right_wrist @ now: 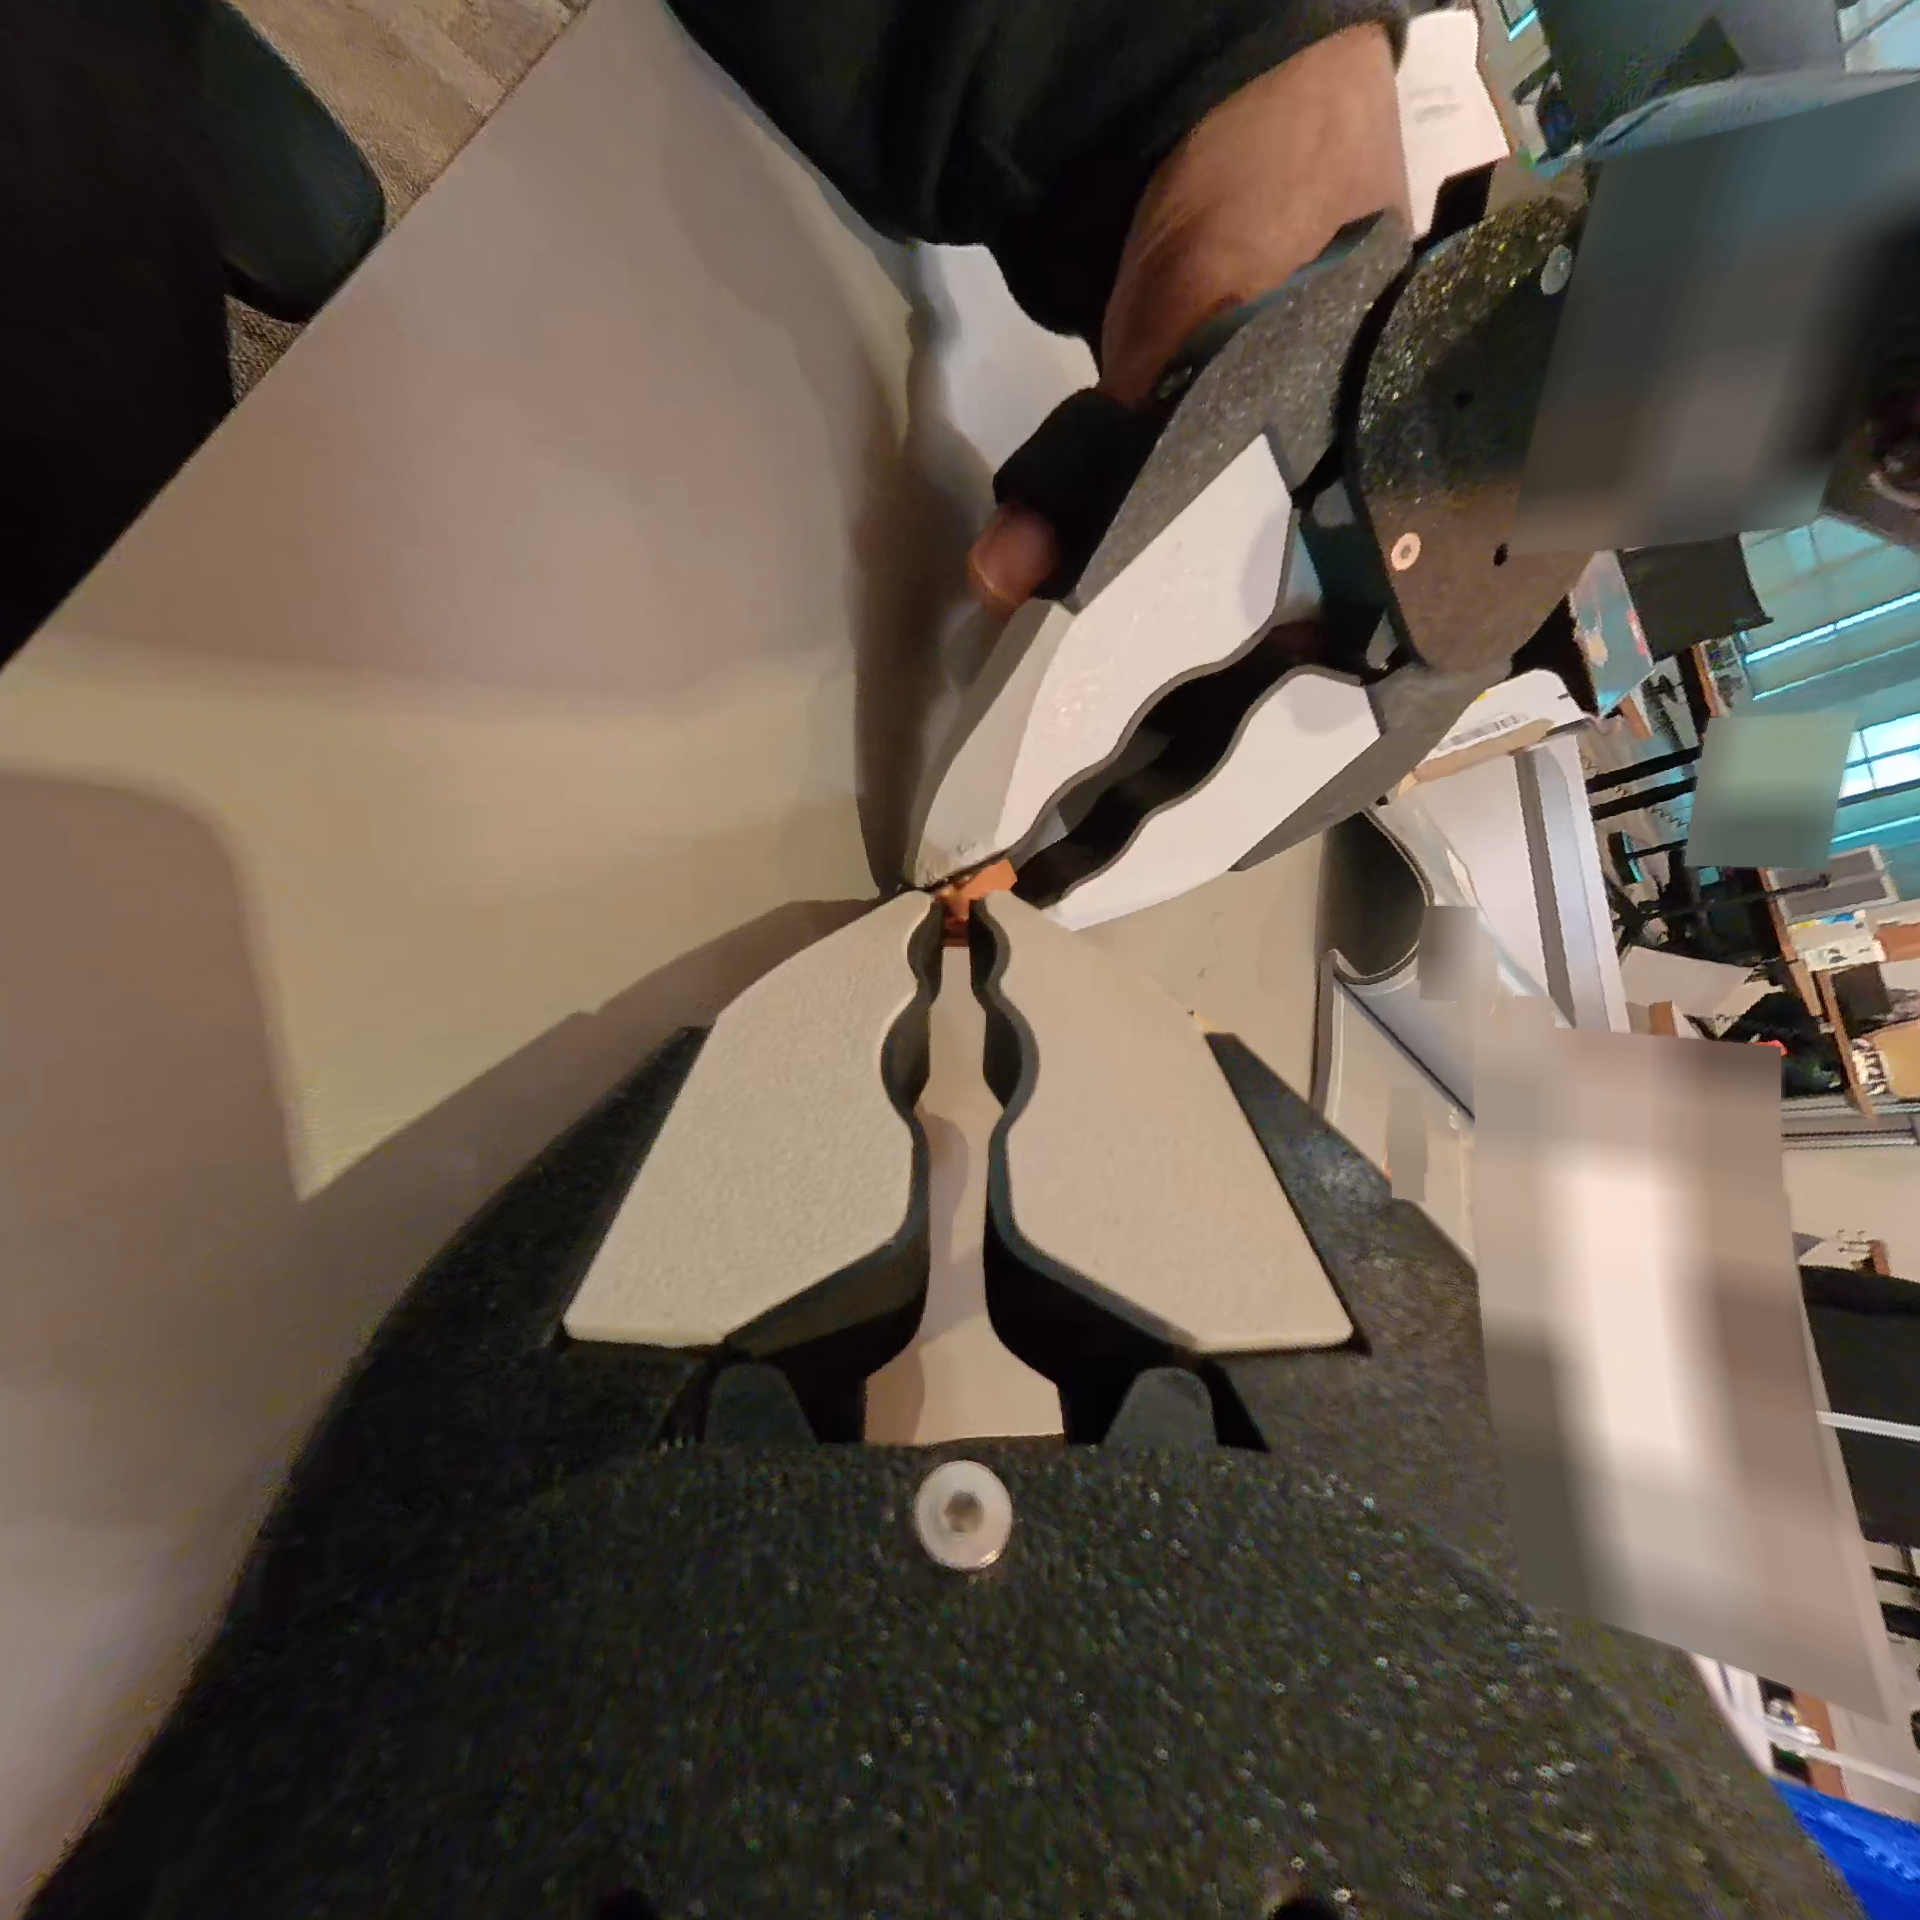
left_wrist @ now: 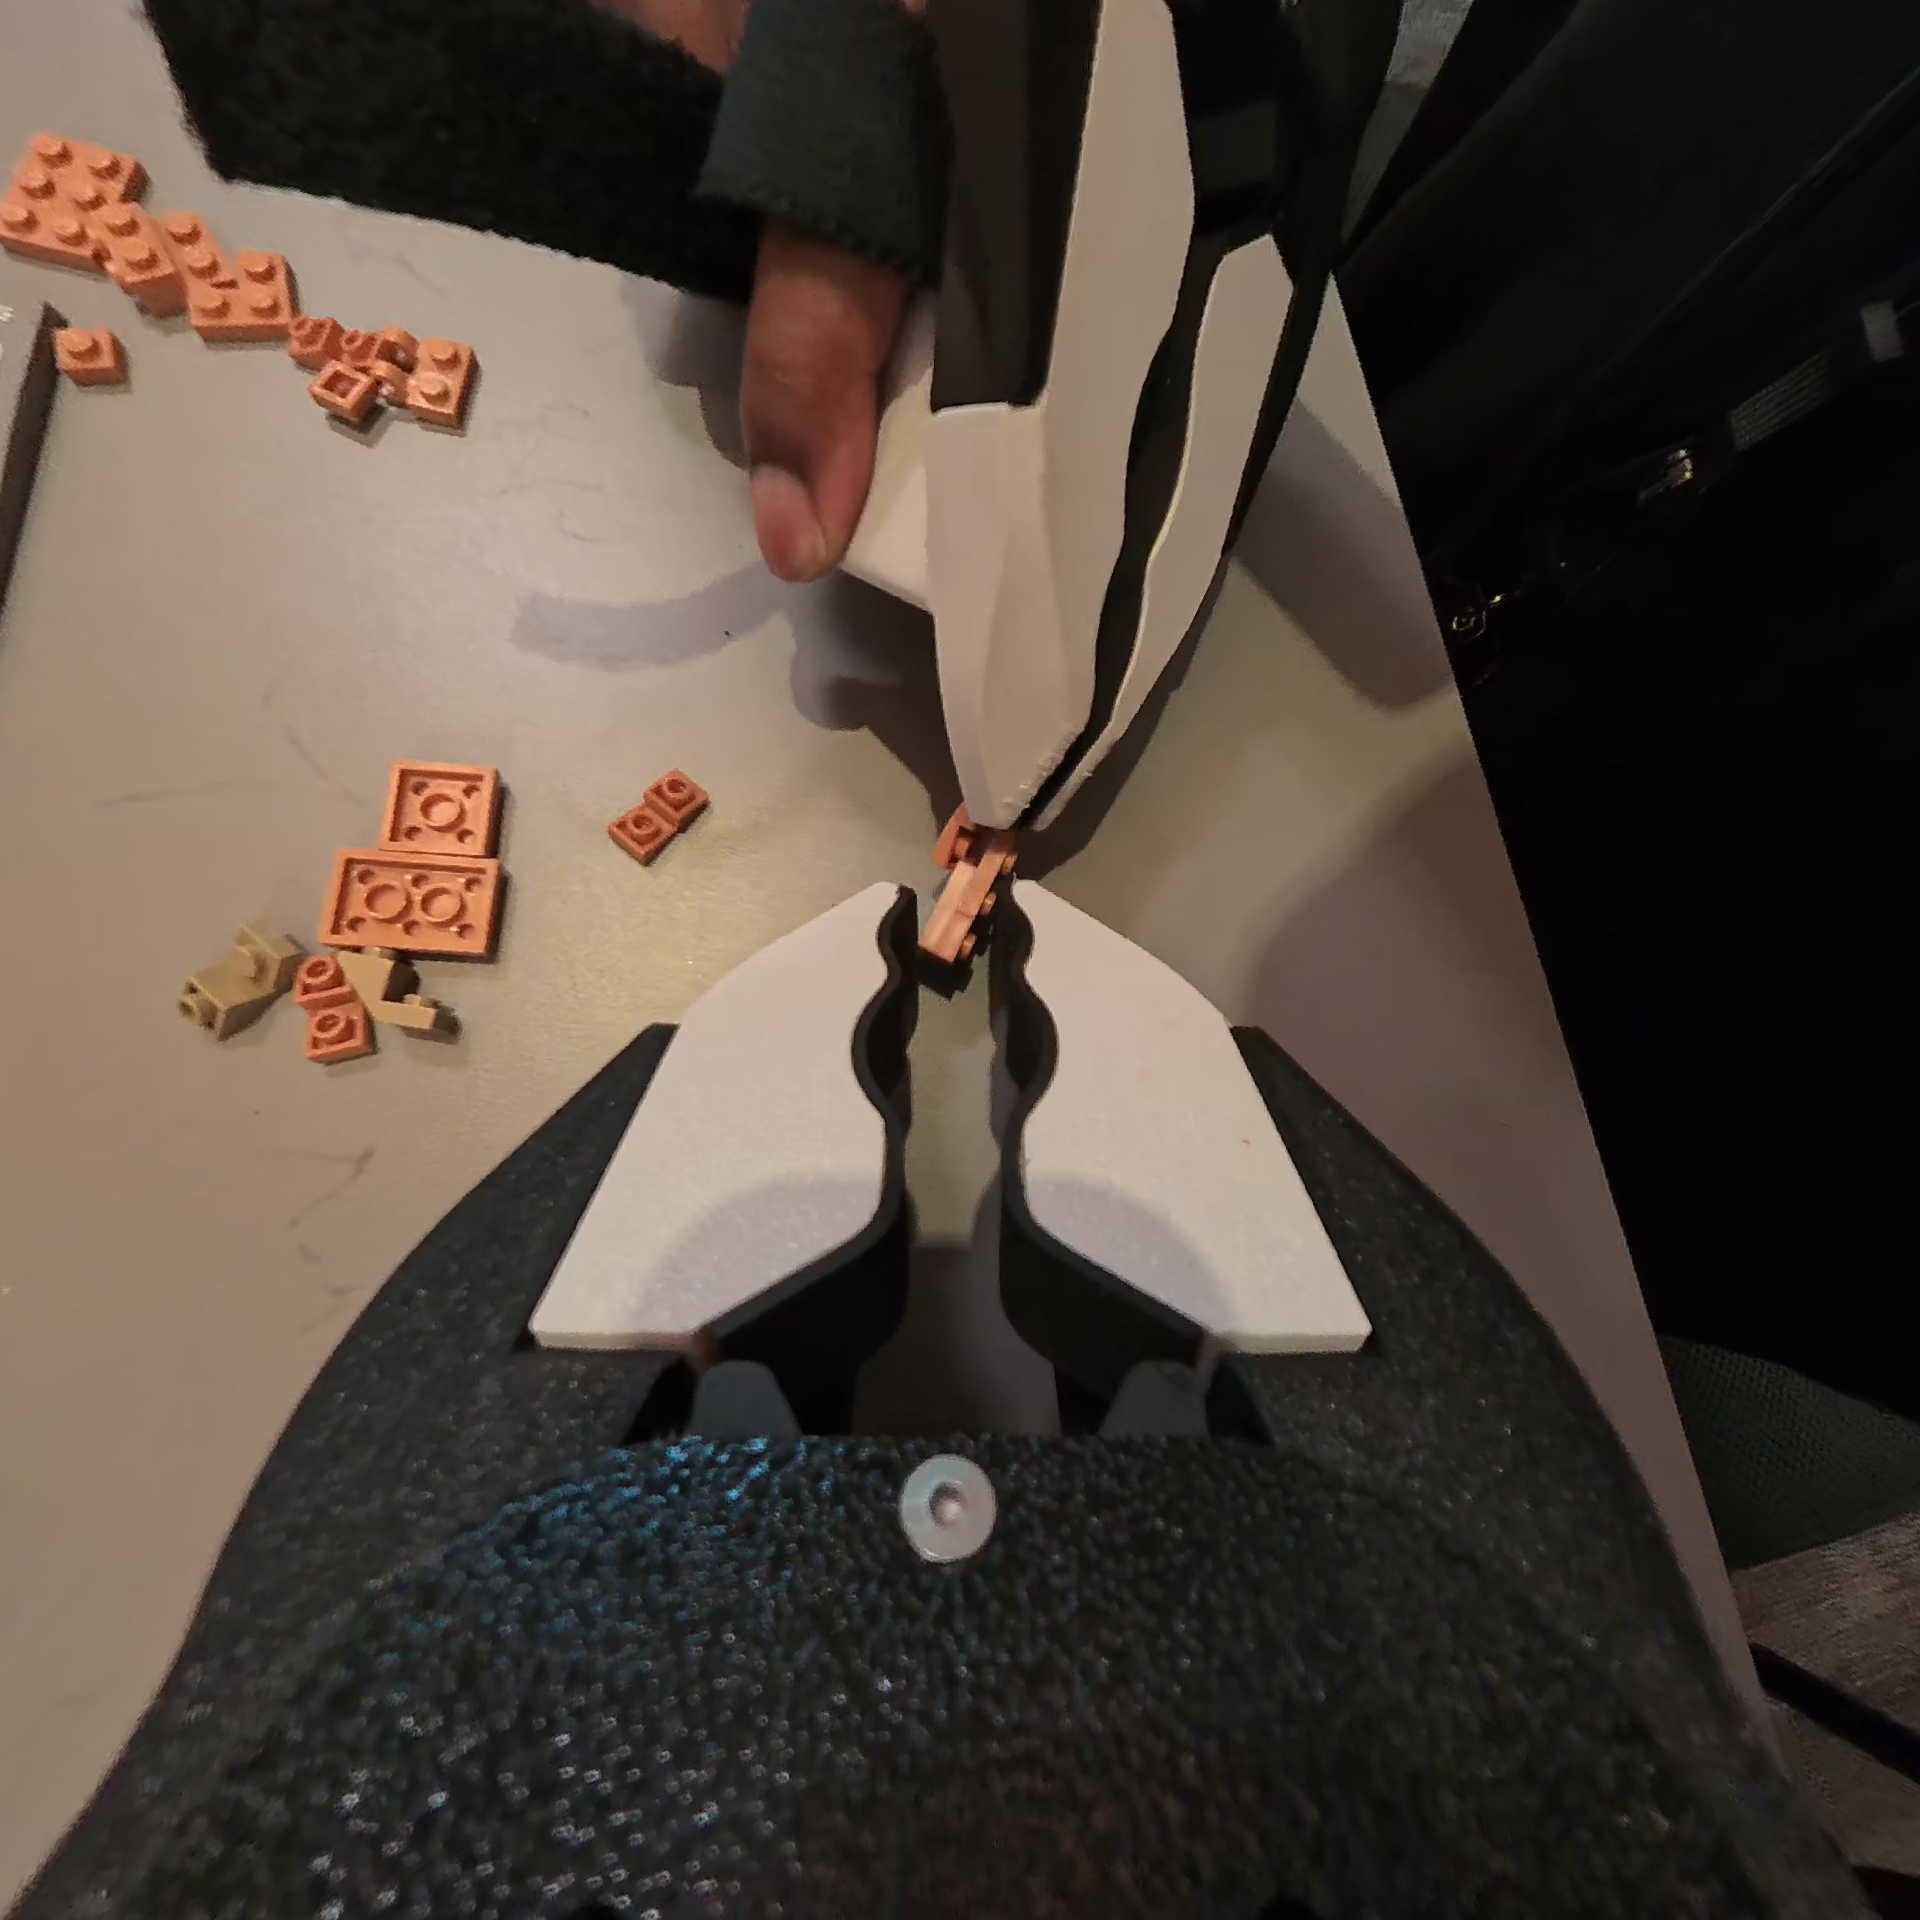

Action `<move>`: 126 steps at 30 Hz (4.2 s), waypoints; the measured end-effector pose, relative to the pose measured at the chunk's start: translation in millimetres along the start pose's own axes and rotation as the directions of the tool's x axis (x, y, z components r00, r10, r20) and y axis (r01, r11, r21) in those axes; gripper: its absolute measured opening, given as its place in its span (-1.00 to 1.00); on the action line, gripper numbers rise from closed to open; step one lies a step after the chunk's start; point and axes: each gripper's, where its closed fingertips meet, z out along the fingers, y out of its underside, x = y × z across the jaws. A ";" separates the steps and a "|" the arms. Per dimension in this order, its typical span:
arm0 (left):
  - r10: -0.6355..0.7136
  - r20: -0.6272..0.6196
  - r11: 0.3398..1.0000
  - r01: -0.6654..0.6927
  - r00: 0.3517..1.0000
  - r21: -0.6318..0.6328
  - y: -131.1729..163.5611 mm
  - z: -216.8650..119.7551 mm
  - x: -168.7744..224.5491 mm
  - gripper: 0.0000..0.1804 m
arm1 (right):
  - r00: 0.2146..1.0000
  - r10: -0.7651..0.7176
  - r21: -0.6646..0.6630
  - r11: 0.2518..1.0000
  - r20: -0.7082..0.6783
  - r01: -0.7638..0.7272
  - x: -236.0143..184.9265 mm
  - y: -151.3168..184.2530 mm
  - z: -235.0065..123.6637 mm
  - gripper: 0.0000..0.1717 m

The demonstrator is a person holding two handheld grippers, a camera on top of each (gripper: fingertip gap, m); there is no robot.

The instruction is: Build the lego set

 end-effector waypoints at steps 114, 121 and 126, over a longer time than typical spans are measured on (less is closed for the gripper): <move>-0.108 -0.583 0.407 0.571 0.805 0.713 -123.6 -83.9 1.5 -0.90 | 0.534 0.678 0.689 0.056 0.505 -0.722 108.2 -50.6 -73.6 -0.91; -0.120 -0.579 0.407 0.572 0.806 0.712 -120.0 -83.3 -2.0 -0.92 | 0.560 0.716 0.699 0.141 0.418 -0.701 108.6 -45.7 -69.1 -0.91; -0.186 -0.526 0.435 0.550 0.830 0.713 -112.4 -79.3 -11.6 -0.92 | 0.570 0.760 0.672 0.248 0.312 -0.698 108.3 -34.9 -61.9 -0.91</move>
